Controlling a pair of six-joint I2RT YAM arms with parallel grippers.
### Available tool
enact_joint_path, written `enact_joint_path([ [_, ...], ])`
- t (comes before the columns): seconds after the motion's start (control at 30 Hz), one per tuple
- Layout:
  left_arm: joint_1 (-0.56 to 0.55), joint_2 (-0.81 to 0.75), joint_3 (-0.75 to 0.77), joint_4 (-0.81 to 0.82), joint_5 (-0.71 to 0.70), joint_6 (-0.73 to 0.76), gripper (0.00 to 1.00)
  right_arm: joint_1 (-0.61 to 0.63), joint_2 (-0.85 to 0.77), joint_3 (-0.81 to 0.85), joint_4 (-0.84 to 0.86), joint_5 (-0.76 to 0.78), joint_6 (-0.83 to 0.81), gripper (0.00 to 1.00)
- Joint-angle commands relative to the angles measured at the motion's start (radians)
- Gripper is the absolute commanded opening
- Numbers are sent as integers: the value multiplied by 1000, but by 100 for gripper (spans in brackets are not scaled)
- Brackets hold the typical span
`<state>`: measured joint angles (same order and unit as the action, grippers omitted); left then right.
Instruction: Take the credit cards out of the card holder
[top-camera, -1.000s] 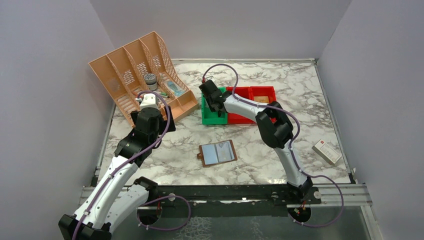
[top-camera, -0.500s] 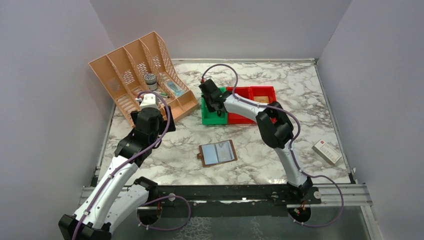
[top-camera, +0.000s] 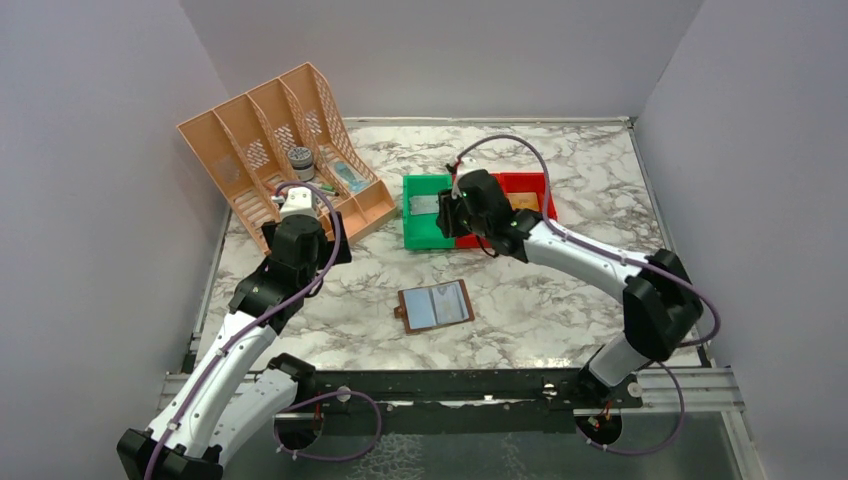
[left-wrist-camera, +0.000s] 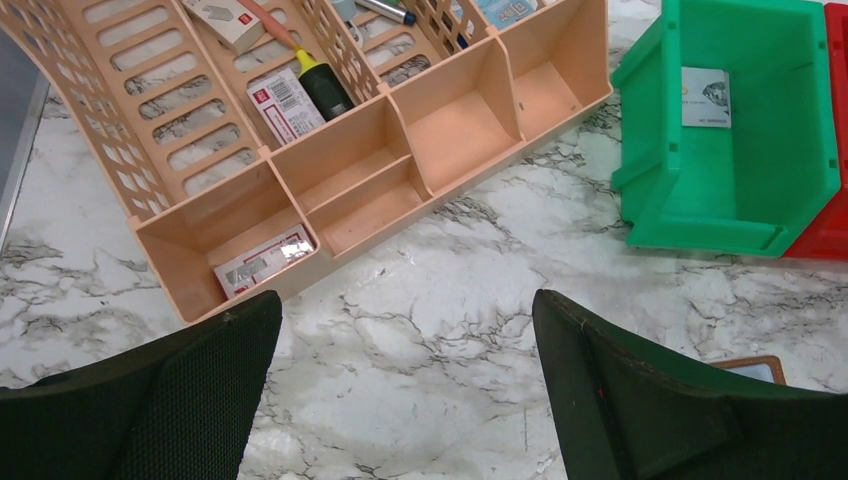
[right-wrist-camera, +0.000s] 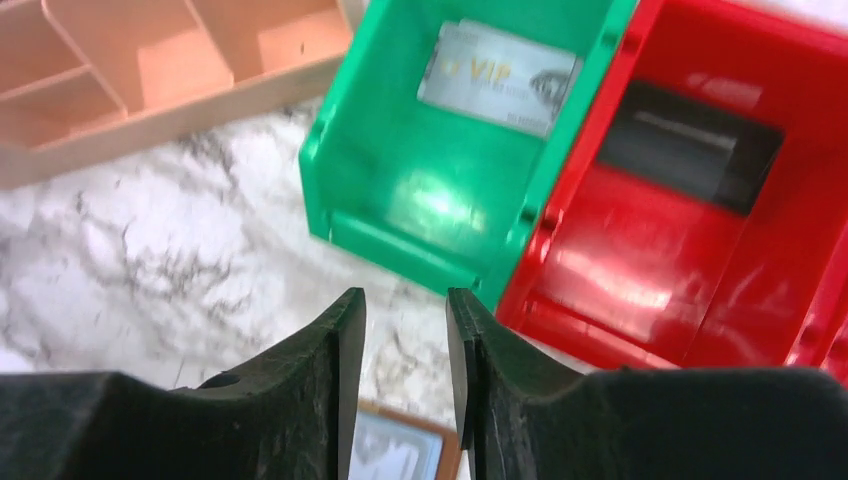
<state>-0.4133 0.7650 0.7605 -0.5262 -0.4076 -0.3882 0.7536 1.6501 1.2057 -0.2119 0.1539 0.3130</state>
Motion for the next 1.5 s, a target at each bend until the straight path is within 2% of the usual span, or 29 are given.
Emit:
enact_joint_path([
  [0.0,5,-2,-17,12,64,16,99,6,-115,-206,108,-109,103,38],
  [0.13,5,8,-28,41,177,19,99,5,-222,-362,137,-175,185,43],
  [0.3,5,48,-59,113,455,-18,99,6,-297,-501,189,-273,277,43],
  [0.4,5,89,-94,173,656,-95,94,6,-307,-570,228,-336,329,43],
  [0.47,0,122,-121,203,731,-148,90,6,-304,-605,256,-376,360,42],
  [0.53,-21,143,-139,211,732,-177,88,6,-297,-627,267,-392,386,40],
  [0.93,-188,230,-214,211,529,-255,76,6,-245,-619,250,-424,369,28],
  [1.23,-240,316,-237,255,476,-281,73,6,-187,-613,235,-422,382,26],
  [1.47,-259,386,-242,303,480,-277,58,6,-180,-613,225,-404,395,25],
])
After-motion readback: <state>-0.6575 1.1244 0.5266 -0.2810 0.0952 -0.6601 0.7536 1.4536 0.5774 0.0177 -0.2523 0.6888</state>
